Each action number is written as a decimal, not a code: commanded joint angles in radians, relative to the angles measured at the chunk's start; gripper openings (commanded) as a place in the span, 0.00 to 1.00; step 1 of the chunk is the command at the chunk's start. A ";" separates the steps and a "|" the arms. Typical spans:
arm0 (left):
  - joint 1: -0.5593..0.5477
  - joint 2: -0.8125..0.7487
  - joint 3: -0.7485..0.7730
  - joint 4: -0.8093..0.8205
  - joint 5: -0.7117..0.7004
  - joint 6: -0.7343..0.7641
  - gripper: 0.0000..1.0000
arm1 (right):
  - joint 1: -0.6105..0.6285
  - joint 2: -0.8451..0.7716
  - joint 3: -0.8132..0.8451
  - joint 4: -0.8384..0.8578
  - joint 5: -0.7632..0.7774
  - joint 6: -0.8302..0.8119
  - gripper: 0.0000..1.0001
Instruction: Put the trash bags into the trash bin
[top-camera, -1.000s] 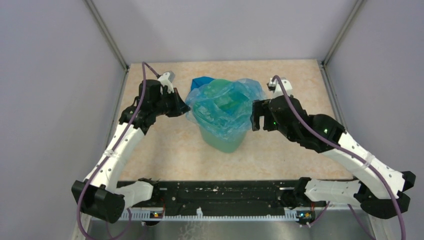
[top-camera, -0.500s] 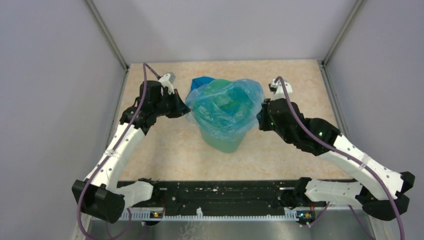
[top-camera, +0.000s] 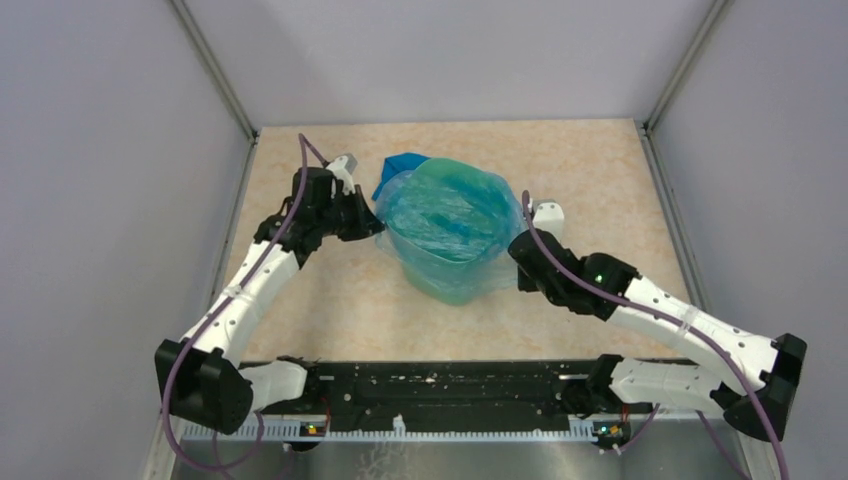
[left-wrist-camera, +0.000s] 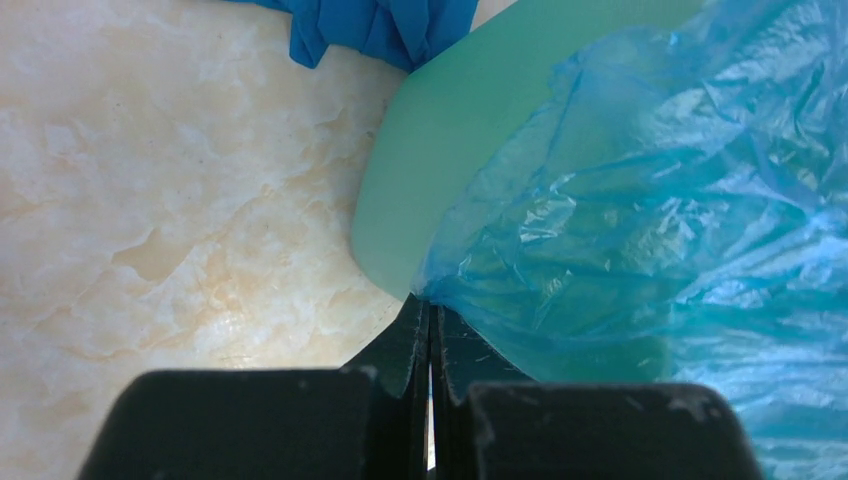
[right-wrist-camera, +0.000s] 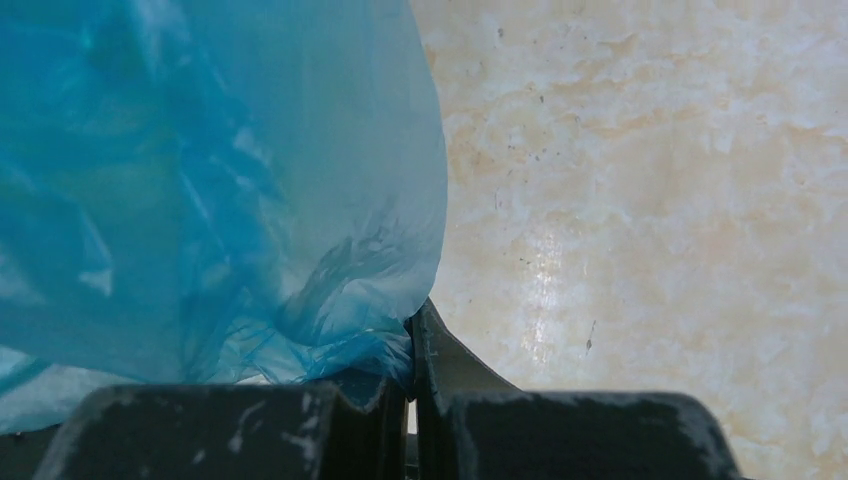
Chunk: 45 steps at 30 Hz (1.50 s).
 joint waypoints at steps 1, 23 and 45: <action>0.004 0.029 0.008 0.107 -0.037 -0.023 0.00 | -0.020 0.020 0.010 0.096 0.068 -0.005 0.00; 0.004 0.049 0.092 0.117 -0.046 0.009 0.00 | -0.019 -0.155 0.202 0.077 -0.105 -0.350 0.83; 0.004 0.066 0.139 0.108 -0.040 0.027 0.00 | -0.003 0.290 0.584 0.056 -0.146 -0.574 0.60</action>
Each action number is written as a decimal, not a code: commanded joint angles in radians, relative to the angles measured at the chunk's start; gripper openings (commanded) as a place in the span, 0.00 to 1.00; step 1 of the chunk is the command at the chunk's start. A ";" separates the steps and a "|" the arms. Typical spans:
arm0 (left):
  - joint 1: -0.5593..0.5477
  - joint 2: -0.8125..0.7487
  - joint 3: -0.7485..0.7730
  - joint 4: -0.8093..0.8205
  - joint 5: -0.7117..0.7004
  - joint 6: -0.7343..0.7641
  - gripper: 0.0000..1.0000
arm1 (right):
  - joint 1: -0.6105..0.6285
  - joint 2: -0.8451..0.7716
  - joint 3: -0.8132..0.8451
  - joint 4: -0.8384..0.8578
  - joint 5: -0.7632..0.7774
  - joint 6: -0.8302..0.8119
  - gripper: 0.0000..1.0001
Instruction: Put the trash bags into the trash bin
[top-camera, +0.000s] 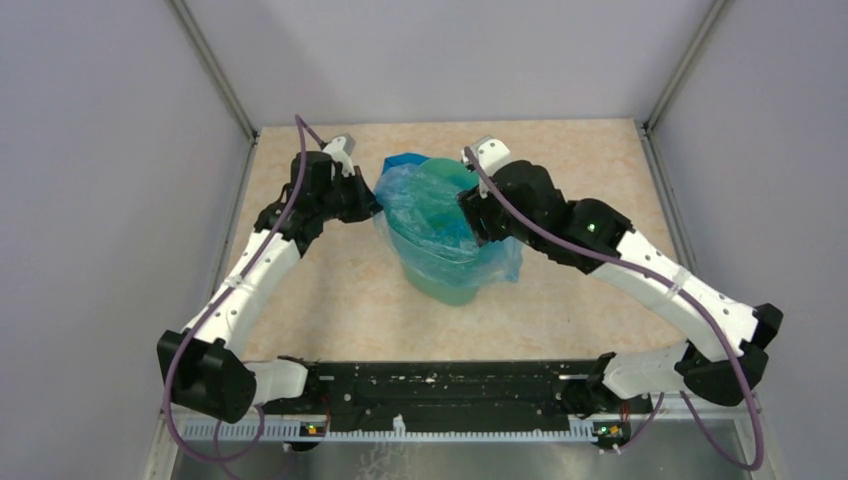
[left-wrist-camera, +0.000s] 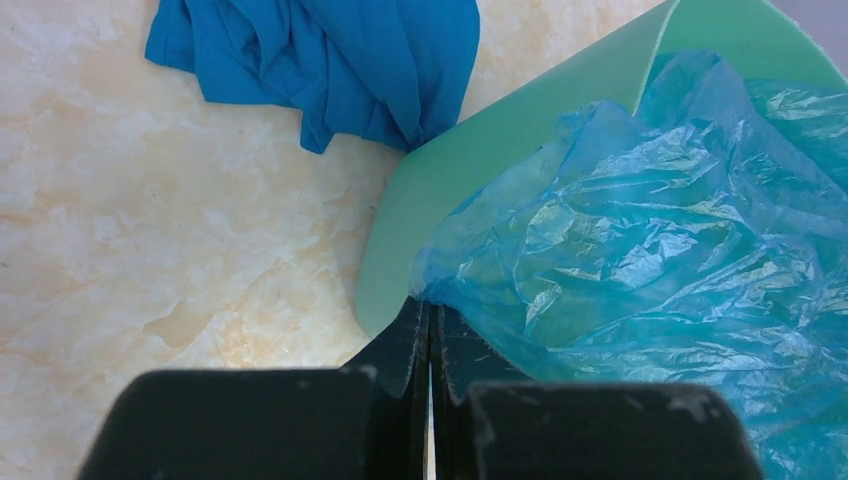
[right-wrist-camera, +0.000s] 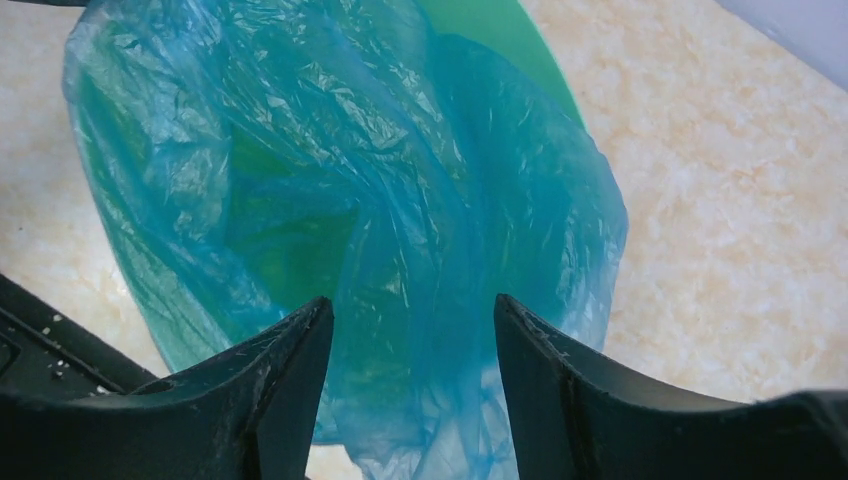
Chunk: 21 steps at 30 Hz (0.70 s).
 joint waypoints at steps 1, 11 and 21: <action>0.004 0.002 0.052 0.037 0.007 0.025 0.00 | 0.005 0.048 0.082 -0.009 0.072 -0.032 0.54; 0.004 0.027 0.085 0.035 -0.010 0.048 0.00 | -0.076 0.142 0.191 0.031 0.198 -0.022 0.00; 0.004 0.075 0.112 0.073 -0.025 0.086 0.00 | -0.243 0.286 0.278 0.140 0.088 -0.059 0.00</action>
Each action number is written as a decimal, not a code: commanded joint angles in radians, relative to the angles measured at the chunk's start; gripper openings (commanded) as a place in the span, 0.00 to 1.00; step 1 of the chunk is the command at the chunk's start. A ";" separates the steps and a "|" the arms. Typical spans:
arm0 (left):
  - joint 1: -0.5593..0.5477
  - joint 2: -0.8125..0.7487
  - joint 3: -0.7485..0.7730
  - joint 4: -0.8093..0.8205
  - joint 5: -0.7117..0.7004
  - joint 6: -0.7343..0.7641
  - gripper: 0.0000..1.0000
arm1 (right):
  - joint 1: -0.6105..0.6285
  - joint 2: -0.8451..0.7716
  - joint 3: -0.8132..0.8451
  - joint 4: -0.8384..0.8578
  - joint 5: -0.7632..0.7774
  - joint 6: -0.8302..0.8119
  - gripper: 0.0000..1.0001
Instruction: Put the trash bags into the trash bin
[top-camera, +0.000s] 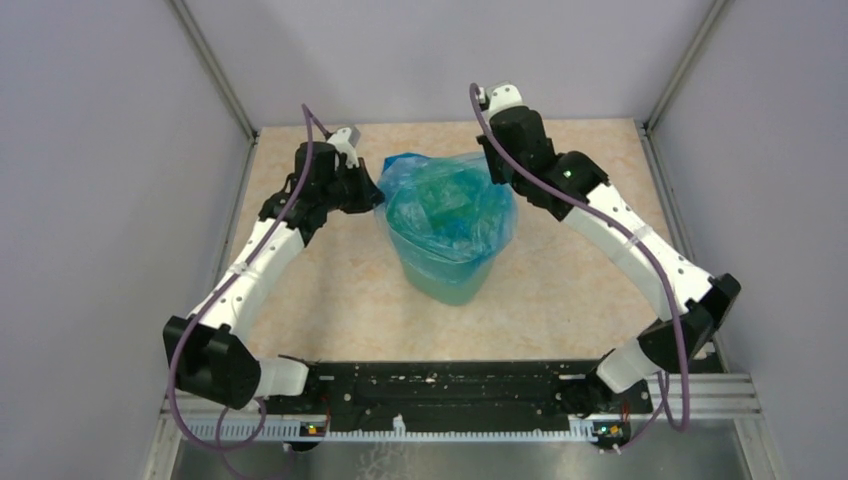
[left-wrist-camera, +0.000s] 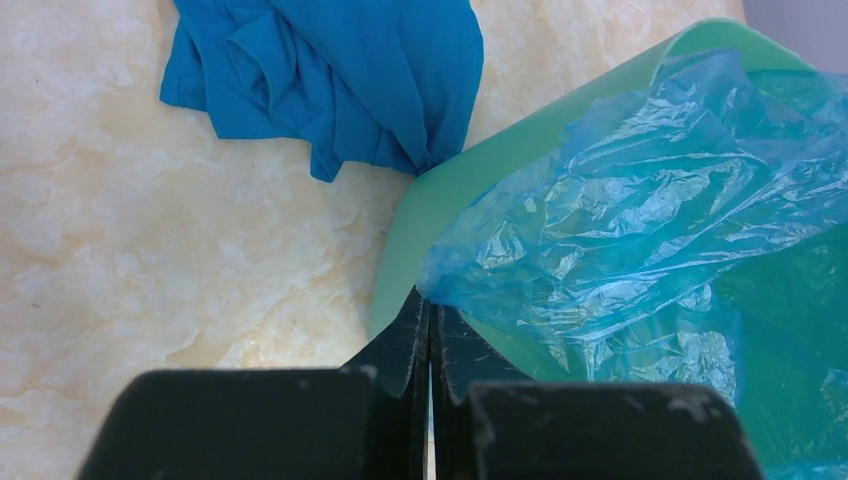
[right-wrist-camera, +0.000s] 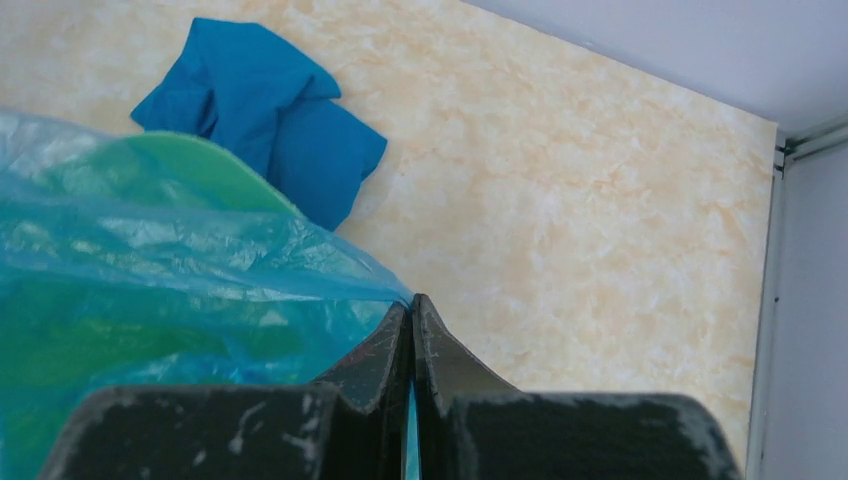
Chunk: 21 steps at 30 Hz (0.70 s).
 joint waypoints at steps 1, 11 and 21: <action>0.004 0.022 0.049 0.073 -0.021 0.039 0.00 | -0.048 0.071 0.087 0.082 -0.041 -0.024 0.00; 0.004 0.089 0.074 0.107 0.004 0.037 0.00 | -0.142 0.207 0.182 0.070 -0.129 -0.003 0.00; 0.004 0.151 0.076 0.100 0.021 0.020 0.00 | -0.178 0.277 0.185 0.005 -0.138 0.049 0.00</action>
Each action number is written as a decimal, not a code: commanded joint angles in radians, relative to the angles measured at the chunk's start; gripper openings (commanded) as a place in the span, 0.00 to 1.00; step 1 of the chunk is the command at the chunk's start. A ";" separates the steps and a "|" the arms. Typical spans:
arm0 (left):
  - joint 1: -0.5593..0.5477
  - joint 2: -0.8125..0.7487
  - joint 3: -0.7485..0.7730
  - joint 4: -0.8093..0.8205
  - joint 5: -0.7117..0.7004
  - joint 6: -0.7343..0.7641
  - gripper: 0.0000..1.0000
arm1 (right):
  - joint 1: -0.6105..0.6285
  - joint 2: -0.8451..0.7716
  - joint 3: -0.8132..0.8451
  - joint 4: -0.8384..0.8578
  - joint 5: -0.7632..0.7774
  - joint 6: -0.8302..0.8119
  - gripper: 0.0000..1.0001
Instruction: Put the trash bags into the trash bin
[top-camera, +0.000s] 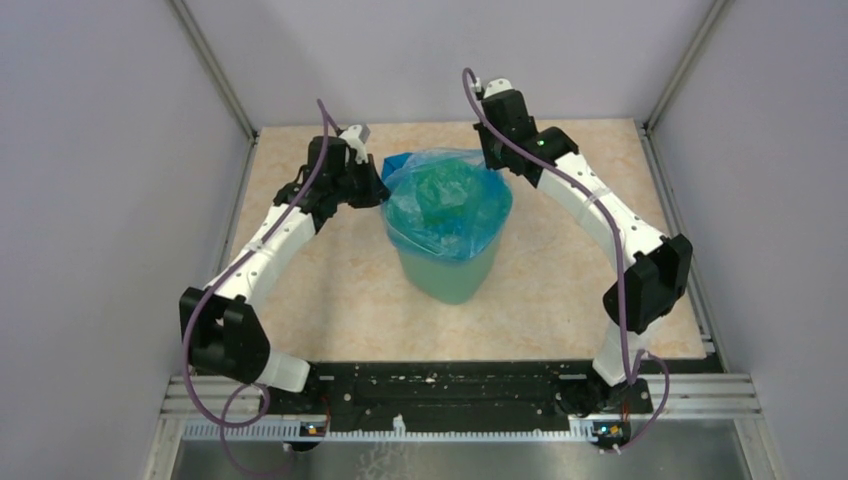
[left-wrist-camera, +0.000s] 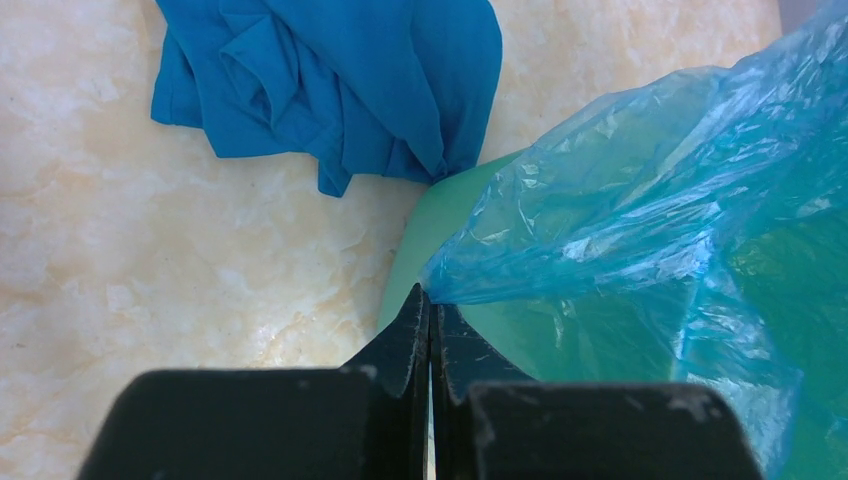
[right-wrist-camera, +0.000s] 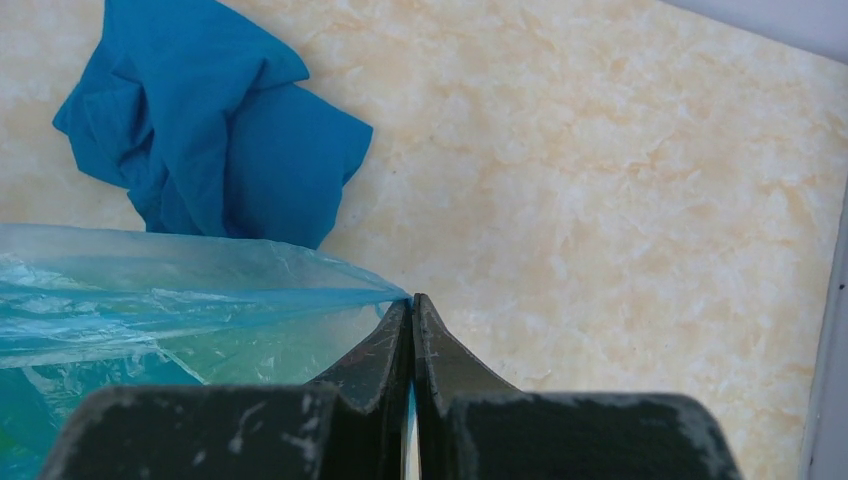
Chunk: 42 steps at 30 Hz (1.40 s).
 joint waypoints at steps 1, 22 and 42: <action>0.004 0.033 0.035 0.054 0.014 -0.002 0.00 | -0.016 0.012 0.052 -0.020 -0.013 0.031 0.00; 0.004 0.094 -0.010 0.011 0.016 0.001 0.00 | -0.034 0.010 0.059 -0.076 -0.048 0.083 0.00; 0.004 -0.034 -0.083 -0.028 0.014 -0.007 0.00 | -0.034 -0.040 0.068 -0.106 -0.046 0.110 0.03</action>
